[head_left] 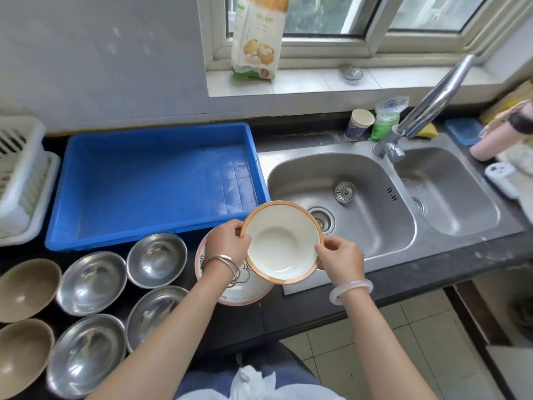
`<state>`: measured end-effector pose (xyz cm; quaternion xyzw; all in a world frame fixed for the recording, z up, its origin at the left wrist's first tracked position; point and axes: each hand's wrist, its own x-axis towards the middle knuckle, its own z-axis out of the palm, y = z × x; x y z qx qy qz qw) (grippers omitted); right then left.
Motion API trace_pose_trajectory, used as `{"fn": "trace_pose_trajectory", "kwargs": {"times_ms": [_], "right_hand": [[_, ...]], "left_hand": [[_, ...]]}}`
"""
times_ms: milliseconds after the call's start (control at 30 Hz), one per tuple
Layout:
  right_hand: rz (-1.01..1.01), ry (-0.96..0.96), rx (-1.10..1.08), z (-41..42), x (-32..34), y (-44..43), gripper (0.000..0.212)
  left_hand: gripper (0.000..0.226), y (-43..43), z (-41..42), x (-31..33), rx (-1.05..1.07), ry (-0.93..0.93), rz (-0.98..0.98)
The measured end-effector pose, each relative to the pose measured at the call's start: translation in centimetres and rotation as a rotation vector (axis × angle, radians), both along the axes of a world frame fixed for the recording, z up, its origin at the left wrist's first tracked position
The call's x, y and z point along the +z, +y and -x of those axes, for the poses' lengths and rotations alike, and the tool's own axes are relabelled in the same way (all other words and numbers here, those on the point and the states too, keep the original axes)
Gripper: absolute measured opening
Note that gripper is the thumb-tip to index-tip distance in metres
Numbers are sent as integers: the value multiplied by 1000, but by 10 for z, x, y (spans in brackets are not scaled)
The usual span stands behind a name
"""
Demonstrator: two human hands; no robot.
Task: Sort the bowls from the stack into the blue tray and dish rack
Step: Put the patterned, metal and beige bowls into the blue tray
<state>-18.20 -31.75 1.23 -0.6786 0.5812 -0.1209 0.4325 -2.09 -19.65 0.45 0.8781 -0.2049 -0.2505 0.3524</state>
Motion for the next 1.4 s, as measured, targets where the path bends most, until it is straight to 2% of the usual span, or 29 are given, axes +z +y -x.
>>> {"fn": "trace_pose_trajectory", "kwargs": {"times_ms": [233, 400, 767, 967, 1133, 1267, 1400], "right_hand": [[7, 90, -71, 54, -5, -21, 11], [17, 99, -137, 84, -15, -30, 13], [-85, 130, -123, 89, -45, -35, 12], [-69, 135, -63, 91, -48, -39, 6], [-103, 117, -27, 92, -49, -38, 13], [-50, 119, -18, 91, -43, -33, 23], [140, 126, 42, 76, -26, -35, 26]], "left_hand": [[20, -37, 42, -13, -144, 62, -22], [17, -52, 66, -24, -168, 95, -41], [18, -57, 76, -42, -172, 94, -141], [15, -55, 82, -46, -141, 90, -147], [21, -51, 81, -47, -116, 139, -94], [25, -46, 76, -44, -85, 181, -50], [27, -32, 61, -36, -4, 160, 0]]}}
